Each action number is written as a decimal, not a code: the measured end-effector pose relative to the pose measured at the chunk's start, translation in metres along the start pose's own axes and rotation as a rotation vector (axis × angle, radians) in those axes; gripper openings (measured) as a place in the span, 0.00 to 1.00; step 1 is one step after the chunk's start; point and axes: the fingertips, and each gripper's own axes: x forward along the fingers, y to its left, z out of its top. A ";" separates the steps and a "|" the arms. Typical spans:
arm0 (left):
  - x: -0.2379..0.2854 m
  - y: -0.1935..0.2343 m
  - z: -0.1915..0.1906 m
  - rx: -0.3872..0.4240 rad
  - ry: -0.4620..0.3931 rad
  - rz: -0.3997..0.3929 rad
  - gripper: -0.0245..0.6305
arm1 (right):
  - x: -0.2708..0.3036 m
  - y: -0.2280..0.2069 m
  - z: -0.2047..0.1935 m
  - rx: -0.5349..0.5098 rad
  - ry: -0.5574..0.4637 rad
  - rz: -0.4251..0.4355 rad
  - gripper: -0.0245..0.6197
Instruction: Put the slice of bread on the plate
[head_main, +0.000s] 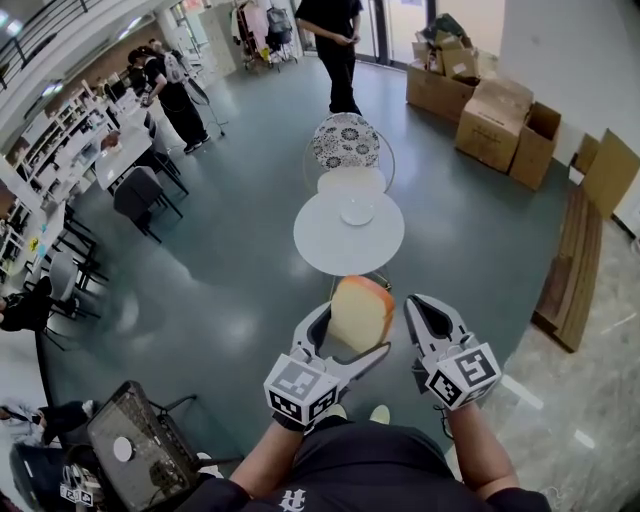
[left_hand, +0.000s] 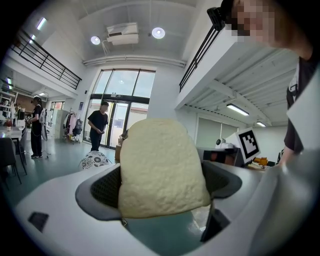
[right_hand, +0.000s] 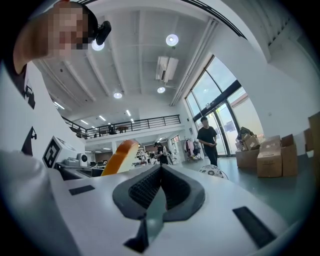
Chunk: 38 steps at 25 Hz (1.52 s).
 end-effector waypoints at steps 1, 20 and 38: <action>0.000 -0.002 0.000 -0.002 0.002 0.005 0.83 | -0.002 0.000 0.001 0.002 0.000 0.004 0.05; 0.035 0.051 -0.004 -0.004 0.020 0.024 0.83 | 0.045 -0.027 -0.006 0.016 0.006 0.001 0.05; 0.129 0.217 0.007 0.018 0.089 -0.039 0.83 | 0.210 -0.098 -0.002 0.020 0.012 -0.090 0.05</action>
